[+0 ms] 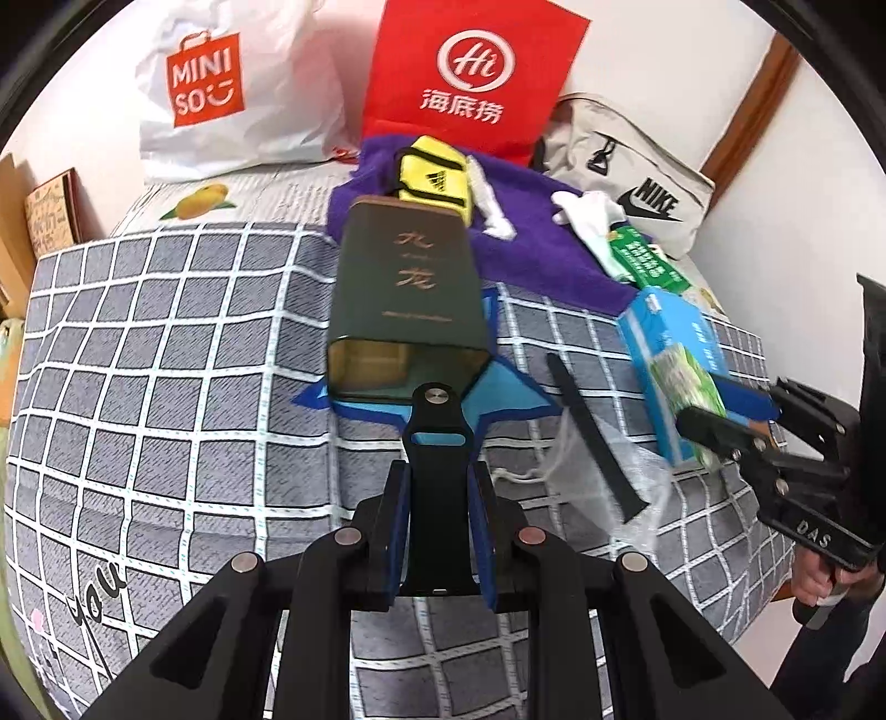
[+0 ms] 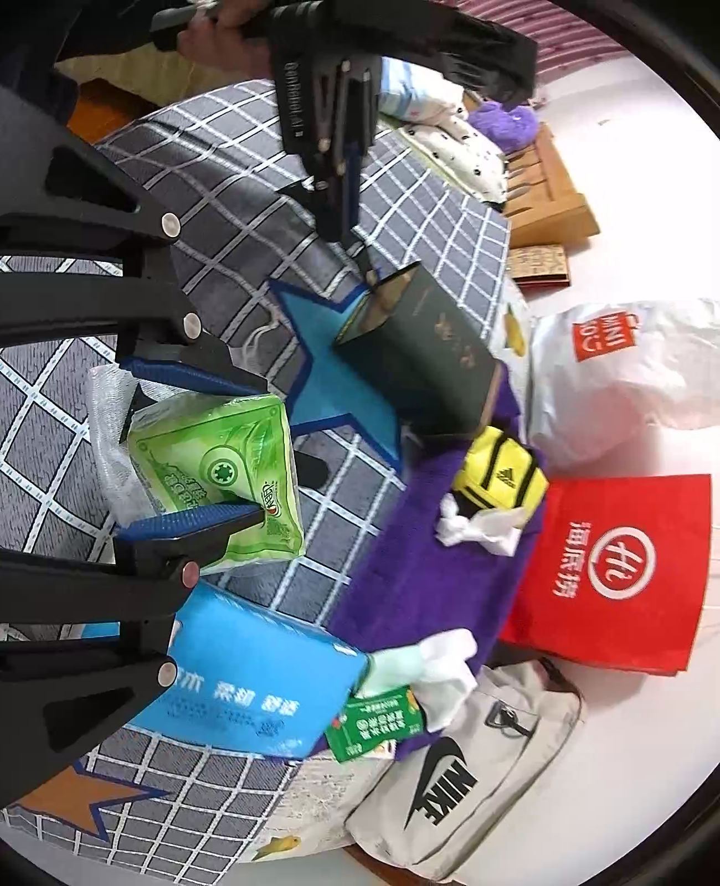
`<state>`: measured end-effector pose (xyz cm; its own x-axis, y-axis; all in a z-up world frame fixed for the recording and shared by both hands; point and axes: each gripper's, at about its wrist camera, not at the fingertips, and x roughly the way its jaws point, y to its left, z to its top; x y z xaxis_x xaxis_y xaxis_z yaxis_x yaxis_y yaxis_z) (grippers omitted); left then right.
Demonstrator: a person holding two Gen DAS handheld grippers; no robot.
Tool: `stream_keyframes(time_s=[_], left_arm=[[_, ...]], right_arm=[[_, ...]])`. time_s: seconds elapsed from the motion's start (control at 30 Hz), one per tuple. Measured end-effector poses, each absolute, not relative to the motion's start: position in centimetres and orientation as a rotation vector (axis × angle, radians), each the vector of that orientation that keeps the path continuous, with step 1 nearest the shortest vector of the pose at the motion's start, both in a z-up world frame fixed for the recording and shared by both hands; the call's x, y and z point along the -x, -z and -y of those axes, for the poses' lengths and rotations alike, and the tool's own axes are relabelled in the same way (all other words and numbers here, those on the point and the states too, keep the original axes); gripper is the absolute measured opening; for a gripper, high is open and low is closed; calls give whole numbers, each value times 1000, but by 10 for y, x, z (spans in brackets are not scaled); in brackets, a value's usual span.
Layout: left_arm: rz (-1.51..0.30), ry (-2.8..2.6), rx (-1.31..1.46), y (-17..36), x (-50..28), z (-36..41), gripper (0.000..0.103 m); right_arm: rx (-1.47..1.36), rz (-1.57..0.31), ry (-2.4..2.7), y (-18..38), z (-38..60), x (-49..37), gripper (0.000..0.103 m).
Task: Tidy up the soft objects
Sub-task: 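Lift the green wipes pack toward the purple towel with the right tool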
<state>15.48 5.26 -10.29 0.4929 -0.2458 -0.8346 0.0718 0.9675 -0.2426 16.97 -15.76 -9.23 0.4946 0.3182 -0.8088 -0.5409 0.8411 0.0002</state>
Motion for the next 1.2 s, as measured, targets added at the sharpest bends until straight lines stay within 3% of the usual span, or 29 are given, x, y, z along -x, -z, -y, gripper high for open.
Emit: stream_keyframes(time_s=[0.67, 1.2], left_arm=[[-934, 204, 141, 38, -205, -47, 20], [-962, 255, 147, 42, -288, -19, 20]], right_arm=[[173, -816, -402, 44, 206, -225, 38], [131, -834, -358, 46, 228, -293, 38]])
